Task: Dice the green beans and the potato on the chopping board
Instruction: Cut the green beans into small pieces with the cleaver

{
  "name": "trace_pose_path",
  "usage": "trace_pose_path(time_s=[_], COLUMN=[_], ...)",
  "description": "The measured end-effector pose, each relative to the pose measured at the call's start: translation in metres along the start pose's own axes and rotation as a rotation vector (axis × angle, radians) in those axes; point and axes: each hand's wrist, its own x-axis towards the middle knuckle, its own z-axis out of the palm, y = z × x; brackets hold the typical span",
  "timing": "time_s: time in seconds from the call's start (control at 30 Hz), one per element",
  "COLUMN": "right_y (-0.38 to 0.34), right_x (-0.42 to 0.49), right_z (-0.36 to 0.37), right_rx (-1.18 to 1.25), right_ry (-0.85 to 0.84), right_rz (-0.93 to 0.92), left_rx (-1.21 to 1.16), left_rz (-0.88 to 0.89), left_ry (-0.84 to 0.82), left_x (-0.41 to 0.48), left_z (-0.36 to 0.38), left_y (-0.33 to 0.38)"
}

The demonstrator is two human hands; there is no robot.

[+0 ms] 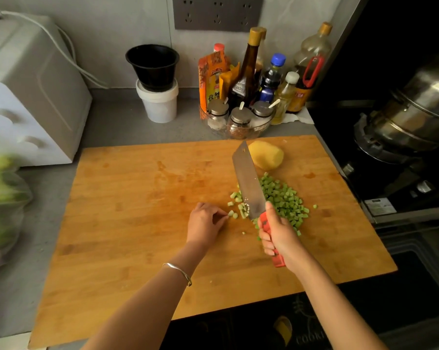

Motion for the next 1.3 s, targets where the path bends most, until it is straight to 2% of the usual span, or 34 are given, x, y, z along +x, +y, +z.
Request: trace_pose_path(time_s=[0.1, 0.23, 0.4, 0.53, 0.67, 0.83, 0.97, 1.03, 1.13, 1.23, 1.3], right_y=[-0.006, -0.008, -0.012, -0.016, -0.020, -0.019, -0.017, -0.014, -0.006, 0.000, 0.002], right_x=[-0.006, -0.006, 0.000, -0.001, -0.004, -0.007, -0.014, -0.017, -0.016, -0.010, -0.007], right_z=[-0.021, -0.038, -0.046, -0.052, -0.061, -0.063, -0.069, -0.072, -0.082, -0.094, -0.096], right_rx=[0.102, 0.244, 0.332, 0.325, 0.317, 0.253, 0.145, -0.023, -0.612, -1.067, -1.280], right_ry=[-0.019, -0.046, -0.097, -0.084, -0.061, -0.058, -0.049, -0.005, 0.185, 0.321, 0.346], right_rz=[0.044, 0.092, 0.089, 0.087, 0.081, 0.069, -0.004, -0.126, -0.368, -0.490, -0.492], left_rx=[0.011, -0.017, 0.070, 0.201, 0.193, 0.207, 0.376, 0.359, 0.122, -0.002, 0.024], left_rz=[0.044, 0.139, 0.400, 0.340, 0.265, 0.397, 0.357, 0.330, 0.294, 0.456, 0.543], left_ry=[-0.016, 0.062, -0.176, -0.275, -0.250, -0.266, -0.376, -0.340, -0.187, -0.048, -0.050], left_x=[0.006, 0.005, -0.007, -0.007, -0.002, 0.003, -0.004, -0.006, -0.008, -0.012, -0.010], left_z=[0.015, 0.025, 0.034, 0.041, 0.033, 0.030, 0.025, 0.016, -0.005, -0.029, -0.042], left_y=[0.016, 0.043, 0.069, 0.063, 0.063, 0.083, 0.069, 0.062, 0.065, 0.080, 0.091])
